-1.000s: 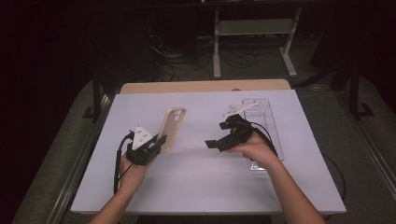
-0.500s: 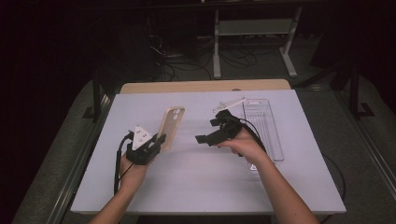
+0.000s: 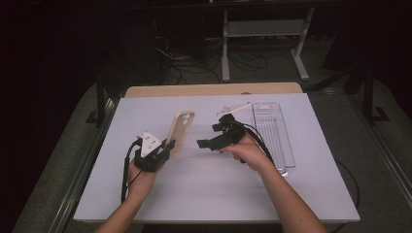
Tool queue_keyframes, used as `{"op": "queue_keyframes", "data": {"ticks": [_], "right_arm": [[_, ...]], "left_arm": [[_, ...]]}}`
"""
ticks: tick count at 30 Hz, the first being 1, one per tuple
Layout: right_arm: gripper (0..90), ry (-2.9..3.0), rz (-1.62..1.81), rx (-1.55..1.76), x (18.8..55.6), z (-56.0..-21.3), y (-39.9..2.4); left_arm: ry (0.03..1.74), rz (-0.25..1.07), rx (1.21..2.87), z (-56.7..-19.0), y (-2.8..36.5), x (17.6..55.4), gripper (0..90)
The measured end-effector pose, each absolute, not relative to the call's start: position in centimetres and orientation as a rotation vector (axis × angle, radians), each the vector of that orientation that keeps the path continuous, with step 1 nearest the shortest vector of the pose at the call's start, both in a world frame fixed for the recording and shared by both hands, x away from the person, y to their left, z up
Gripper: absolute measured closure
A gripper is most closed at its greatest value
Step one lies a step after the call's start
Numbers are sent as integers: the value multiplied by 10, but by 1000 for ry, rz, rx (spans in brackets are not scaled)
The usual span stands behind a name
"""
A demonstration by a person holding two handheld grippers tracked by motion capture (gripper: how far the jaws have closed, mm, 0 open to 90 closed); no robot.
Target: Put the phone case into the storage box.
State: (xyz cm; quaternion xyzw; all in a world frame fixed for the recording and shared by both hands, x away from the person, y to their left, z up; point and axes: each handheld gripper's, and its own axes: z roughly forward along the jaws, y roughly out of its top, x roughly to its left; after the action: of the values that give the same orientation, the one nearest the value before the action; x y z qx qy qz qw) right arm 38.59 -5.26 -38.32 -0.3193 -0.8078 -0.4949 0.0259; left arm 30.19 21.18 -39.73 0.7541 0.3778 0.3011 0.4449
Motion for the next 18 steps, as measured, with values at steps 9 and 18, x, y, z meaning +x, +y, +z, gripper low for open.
{"op": "queue_keyframes", "data": {"ticks": [9,18], "right_arm": [[5,-2440,-1571,-991,386,-384,-48],[5,-2393,-1590,-997,385,-384,-41]], "left_arm": [[930,751,1862,-399,203,301,790],[923,749,1870,-399,197,299,790]]}}
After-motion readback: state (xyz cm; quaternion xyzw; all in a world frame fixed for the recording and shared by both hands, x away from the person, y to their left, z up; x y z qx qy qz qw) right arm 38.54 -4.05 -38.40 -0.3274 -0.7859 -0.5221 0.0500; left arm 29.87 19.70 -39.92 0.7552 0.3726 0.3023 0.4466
